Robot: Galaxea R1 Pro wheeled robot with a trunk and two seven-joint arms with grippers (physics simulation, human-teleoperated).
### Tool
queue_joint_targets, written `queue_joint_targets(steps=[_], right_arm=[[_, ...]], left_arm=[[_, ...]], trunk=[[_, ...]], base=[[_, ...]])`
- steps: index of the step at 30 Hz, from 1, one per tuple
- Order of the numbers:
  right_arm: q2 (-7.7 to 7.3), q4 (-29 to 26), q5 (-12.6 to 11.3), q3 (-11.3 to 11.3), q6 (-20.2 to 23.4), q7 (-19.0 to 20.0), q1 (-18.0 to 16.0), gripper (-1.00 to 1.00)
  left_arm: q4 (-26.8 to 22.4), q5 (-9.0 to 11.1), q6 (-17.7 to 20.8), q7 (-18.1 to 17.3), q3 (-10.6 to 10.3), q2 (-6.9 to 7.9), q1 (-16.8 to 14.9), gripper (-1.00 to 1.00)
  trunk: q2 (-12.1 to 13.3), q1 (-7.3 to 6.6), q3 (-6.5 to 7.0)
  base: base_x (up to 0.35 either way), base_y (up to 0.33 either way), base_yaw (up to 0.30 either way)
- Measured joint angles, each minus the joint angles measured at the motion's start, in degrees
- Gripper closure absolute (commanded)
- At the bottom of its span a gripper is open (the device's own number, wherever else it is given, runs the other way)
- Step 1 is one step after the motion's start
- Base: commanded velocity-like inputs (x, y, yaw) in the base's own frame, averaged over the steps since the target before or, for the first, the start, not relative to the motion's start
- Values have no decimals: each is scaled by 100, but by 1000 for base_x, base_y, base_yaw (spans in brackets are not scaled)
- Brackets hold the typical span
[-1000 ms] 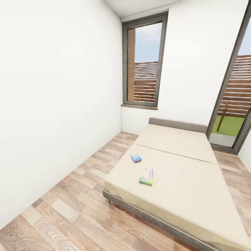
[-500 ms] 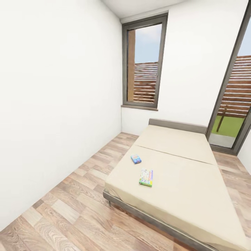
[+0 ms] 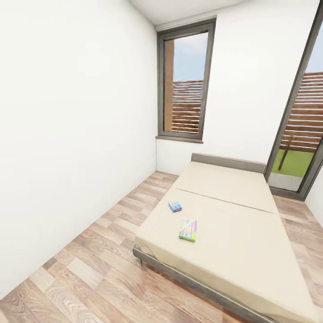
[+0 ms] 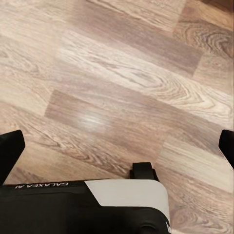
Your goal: Put all the toys in the child's room - the three board games (two on the bed and one on the table), the two jigsaw puzzles on the table, and the tennis ball on the table - inside the toy box on the table in the child's room.
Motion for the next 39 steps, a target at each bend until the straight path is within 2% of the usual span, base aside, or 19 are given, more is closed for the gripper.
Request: queue_joint_targets(steps=[6,14,30,39], right_arm=[[11,-9,7,18,5,43,-160,-100],[10,-7,10,30,-42,34,-181,-100],[9,-5,-2,25,-48,33,-174,-100],[24,-2,-6,14,-48,25,-176,-100]], left_arm=[[-174,20,-54,-9,-23,5,-111,-100],[-125,22,-513,25,-47,-5,-118,-100],[-99,33,-569,28,-41,-26,-109,-100],[-102,34,-576,14,-39,-30,-96,-100]], trunk=[[241,-132,108],[562,-308,251],[1204,-660,539],[1207,-661,562]], base=[[0,0,0],[0,0,0],[0,0,1],[4,0,175]])
